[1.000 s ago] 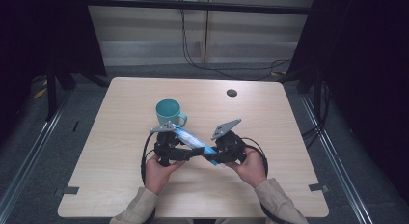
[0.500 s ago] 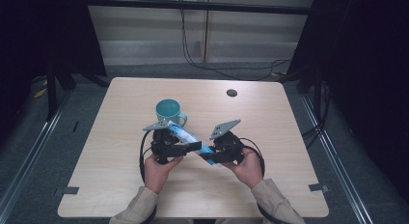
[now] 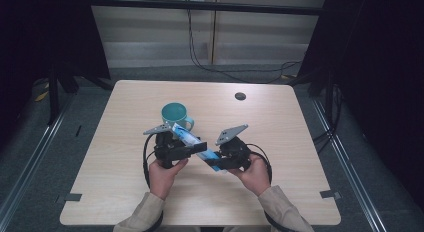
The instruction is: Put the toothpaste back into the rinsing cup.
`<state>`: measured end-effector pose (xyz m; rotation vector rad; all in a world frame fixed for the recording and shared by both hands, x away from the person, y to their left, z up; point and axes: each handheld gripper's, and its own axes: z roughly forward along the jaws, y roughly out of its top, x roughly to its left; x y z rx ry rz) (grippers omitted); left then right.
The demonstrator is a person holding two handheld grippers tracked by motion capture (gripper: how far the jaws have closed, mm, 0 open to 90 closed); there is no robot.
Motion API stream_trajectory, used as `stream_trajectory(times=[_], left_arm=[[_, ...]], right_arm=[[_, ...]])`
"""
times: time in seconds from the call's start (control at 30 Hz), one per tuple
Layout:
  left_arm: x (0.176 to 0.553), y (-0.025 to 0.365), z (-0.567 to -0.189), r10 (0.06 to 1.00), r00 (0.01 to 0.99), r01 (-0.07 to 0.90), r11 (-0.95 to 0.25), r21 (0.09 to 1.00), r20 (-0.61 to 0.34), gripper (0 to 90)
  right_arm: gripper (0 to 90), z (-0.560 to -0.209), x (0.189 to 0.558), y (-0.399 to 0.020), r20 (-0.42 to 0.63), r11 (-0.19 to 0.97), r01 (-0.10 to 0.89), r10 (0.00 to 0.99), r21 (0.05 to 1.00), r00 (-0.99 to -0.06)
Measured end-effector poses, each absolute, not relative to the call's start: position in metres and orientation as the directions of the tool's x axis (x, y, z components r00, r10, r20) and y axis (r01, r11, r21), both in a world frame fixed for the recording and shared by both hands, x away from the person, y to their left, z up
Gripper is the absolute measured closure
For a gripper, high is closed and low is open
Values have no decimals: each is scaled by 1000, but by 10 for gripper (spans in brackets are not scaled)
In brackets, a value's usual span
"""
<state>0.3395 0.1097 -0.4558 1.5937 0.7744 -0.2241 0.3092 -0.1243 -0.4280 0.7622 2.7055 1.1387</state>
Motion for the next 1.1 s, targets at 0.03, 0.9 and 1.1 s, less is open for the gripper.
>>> stream_trajectory(times=[0.03, 0.9, 1.1], left_arm=[[340, 110, -455, 326, 758, 592, 16, 805, -564, 512], [336, 108, -437, 376, 783, 538, -12, 843, -495, 708], [338, 107, -436, 396, 771, 544, -3, 839, -498, 724]], right_arm=[[727, -428, 310, -123, 94, 591, 402, 482, 699, -871], [622, -436, 310, -119, 180, 498, 446, 494, 744, -851], [590, -440, 310, -115, 205, 469, 465, 503, 751, -839]])
